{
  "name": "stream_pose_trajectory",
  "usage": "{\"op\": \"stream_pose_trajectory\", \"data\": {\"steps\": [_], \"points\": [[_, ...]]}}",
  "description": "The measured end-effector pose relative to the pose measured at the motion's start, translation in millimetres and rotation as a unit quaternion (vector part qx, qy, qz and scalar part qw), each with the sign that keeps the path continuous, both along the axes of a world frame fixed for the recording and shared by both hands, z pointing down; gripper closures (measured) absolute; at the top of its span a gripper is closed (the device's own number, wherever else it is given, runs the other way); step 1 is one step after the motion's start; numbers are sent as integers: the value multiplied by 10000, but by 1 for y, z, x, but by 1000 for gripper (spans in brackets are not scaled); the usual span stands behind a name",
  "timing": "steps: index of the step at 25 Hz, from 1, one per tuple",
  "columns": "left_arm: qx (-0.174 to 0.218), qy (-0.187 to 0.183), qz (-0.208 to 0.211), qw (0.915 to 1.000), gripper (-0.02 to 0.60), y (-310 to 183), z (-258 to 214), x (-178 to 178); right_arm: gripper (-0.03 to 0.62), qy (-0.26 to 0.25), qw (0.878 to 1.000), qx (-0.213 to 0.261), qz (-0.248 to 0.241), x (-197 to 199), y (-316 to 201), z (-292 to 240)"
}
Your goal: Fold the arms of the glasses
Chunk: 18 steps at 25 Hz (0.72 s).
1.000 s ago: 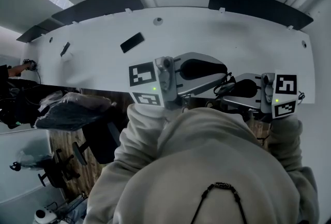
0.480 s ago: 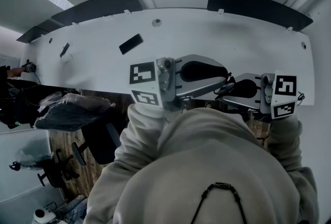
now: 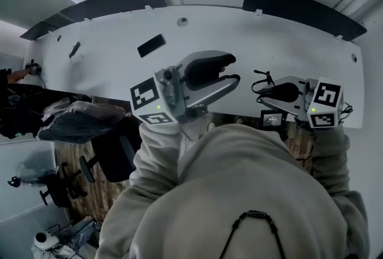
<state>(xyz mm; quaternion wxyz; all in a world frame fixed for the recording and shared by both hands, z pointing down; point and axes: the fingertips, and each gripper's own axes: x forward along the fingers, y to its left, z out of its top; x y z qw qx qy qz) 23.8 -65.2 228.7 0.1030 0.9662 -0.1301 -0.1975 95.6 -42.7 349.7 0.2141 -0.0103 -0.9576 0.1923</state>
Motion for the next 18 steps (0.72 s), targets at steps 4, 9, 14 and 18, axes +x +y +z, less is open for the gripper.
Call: {"op": "stream_pose_trajectory", "data": {"steps": [4, 9, 14, 18], "points": [[-207, -347, -703, 9967, 480, -8, 21, -7, 534, 1268, 9915, 177, 219, 28, -45, 78], [-667, -133, -1456, 9870, 577, -7, 42, -36, 534, 2696, 9616, 497, 135, 48, -86, 186], [-1083, -82, -1970, 9744, 577, 2, 58, -68, 534, 3893, 9190, 456, -412, 58, -96, 313], [-1255, 95, -2304, 9649, 577, 13, 64, -91, 534, 4335, 8982, 215, -695, 55, -93, 380]]}}
